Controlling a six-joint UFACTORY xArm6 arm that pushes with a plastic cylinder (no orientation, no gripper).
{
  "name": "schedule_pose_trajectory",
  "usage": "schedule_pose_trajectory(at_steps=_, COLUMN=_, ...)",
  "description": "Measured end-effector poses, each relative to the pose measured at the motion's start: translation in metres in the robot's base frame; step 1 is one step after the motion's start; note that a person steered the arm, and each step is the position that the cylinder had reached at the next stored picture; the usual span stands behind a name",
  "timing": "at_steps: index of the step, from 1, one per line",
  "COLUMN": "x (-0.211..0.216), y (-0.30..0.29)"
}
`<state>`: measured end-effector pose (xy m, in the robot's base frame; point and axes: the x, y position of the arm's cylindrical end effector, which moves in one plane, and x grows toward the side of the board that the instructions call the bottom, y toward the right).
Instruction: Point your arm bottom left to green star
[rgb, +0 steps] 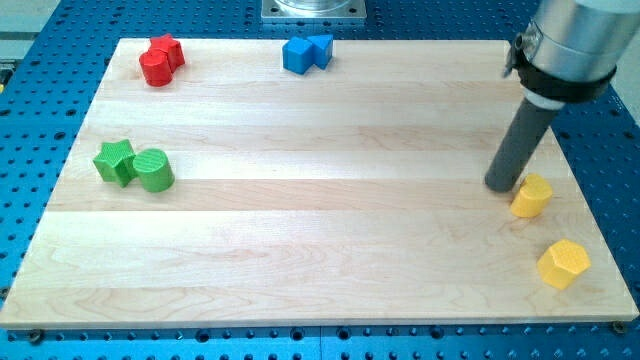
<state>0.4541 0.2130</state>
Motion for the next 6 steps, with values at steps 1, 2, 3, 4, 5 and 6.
schedule_pose_trajectory(at_steps=1, x=0.009, y=0.025)
schedule_pose_trajectory(at_steps=2, x=0.043, y=0.029)
schedule_pose_trajectory(at_steps=3, x=0.023, y=-0.003)
schedule_pose_trajectory(at_steps=4, x=0.037, y=-0.153)
schedule_pose_trajectory(at_steps=5, x=0.066, y=-0.302)
schedule_pose_trajectory(at_steps=6, x=0.056, y=-0.442)
